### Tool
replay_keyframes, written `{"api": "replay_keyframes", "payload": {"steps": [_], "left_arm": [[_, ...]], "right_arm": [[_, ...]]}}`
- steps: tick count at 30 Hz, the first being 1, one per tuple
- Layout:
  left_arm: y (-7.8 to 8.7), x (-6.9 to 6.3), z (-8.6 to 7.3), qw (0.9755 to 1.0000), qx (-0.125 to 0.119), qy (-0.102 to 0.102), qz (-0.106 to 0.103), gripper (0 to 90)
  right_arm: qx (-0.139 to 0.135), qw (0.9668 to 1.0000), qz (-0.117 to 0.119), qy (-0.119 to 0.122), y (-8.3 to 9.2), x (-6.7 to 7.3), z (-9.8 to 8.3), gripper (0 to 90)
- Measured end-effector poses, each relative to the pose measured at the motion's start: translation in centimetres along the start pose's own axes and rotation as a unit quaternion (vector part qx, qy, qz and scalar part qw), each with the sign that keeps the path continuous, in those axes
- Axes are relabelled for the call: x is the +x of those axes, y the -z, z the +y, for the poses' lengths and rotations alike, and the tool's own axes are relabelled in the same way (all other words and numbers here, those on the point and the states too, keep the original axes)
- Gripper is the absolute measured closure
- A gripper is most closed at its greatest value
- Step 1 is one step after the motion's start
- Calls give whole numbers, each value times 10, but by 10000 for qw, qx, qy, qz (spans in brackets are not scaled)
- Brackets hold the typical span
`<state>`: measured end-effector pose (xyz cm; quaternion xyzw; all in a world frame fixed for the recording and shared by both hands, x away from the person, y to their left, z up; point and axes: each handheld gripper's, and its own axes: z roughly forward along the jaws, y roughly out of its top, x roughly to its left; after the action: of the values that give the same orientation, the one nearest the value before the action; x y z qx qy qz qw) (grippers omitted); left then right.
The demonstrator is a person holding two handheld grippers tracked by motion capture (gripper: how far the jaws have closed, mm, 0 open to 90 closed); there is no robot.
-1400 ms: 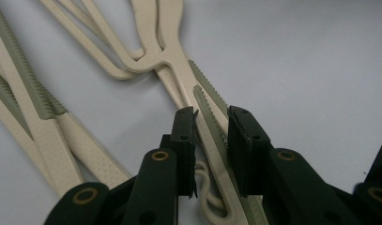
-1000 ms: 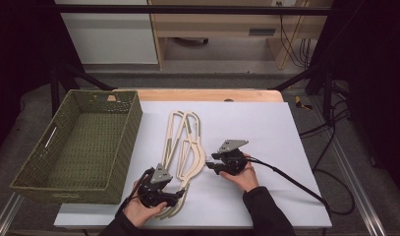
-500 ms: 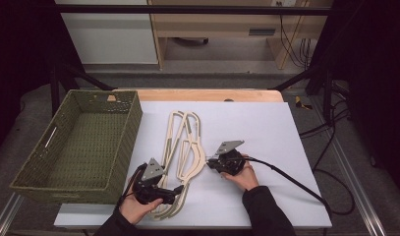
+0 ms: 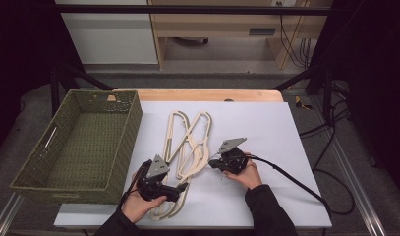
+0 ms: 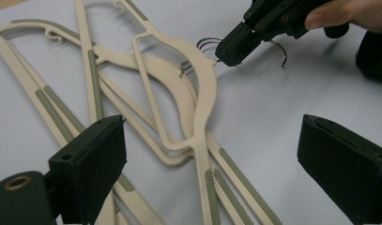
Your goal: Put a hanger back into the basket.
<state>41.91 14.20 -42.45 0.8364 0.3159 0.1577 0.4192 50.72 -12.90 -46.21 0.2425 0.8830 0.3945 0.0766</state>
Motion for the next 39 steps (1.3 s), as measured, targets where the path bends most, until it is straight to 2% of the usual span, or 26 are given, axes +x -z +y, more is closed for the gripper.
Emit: {"api": "replay_keyframes", "payload": {"steps": [3,6,7,10,11,13,14,16,17,18,19,20,22,23,24,26,27,28,29,30,34,35,36,37,38,39], "left_arm": [[-6,-4,8,9998,77,-194,37,116],[-13,-6,13,9996,113,-261,17,146],[-21,-8,18,9992,216,-324,-40,198],[-31,-11,24,9987,327,-391,-35,241],[-41,-13,29,9979,451,-461,-2,258],[-51,-16,33,9967,588,-558,28,275],[-51,-16,33,9967,588,-558,28,287],[-60,-18,35,9952,712,-663,98,321],[-69,-20,37,9932,841,-779,200,376],[-73,-22,36,9930,857,-781,228,415],[-76,-22,37,9917,952,-826,240,459],[-76,-22,37,9917,952,-826,240,495],[-83,-25,36,9891,1113,-934,254,521],[-85,-26,36,9878,1218,-941,245,557],[-88,-28,34,9857,1315,-997,334,615],[-88,-27,34,9860,1321,-954,356,692],[-87,-27,34,9861,1342,-914,360,692],[-86,-27,35,9870,1345,-831,304,739],[-86,-27,35,9870,1345,-831,304,740],[-85,-29,35,9858,1366,-902,368,743],[-84,-33,35,9856,1326,-955,439,753],[-84,-33,35,9854,1310,-975,480,755],[-81,-34,35,9850,1292,-1018,528,758],[-79,-35,35,9852,1258,-1027,556,760],[-79,-35,35,9852,1258,-1027,556,762],[-76,-35,35,9857,1185,-1024,621,762]], "right_arm": [[25,10000,-91,9,8,3,4,892],[11,10000,-89,0,12,6,7,892],[82,9999,-83,-52,16,9,11,892],[67,9999,-65,-83,19,11,12,893],[90,9998,-102,-148,23,12,14,893],[55,9998,-129,-152,26,12,15,894],[55,9998,-129,-152,26,12,15,894],[86,9998,-86,-146,29,13,16,894],[97,9998,-80,-147,29,14,17,894],[149,9997,-122,-116,30,16,18,894],[135,9998,-102,-94,30,17,19,894],[111,9999,-114,-36,30,17,20,894],[104,9998,-146,-48,31,18,21,894],[90,9998,-137,-79,31,19,22,894],[92,9997,-207,12,32,20,22,894],[105,9998,-187,14,32,21,22,893],[105,9998,-187,14,32,21,22,893],[98,9998,-165,15,32,21,22,893],[98,9998,-165,15,32,21,22,893],[94,9998,-161,-3,32,21,22,891],[93,9998,-155,40,33,21,22,872],[30,9999,-118,51,35,21,23,836],[-205,9998,-69,-3,41,22,25,780],[-319,9995,-65,23,47,22,26,759],[-319,9995,-65,23,47,22,26,759],[-502,9987,-82,23,53,22,27,728]]}}
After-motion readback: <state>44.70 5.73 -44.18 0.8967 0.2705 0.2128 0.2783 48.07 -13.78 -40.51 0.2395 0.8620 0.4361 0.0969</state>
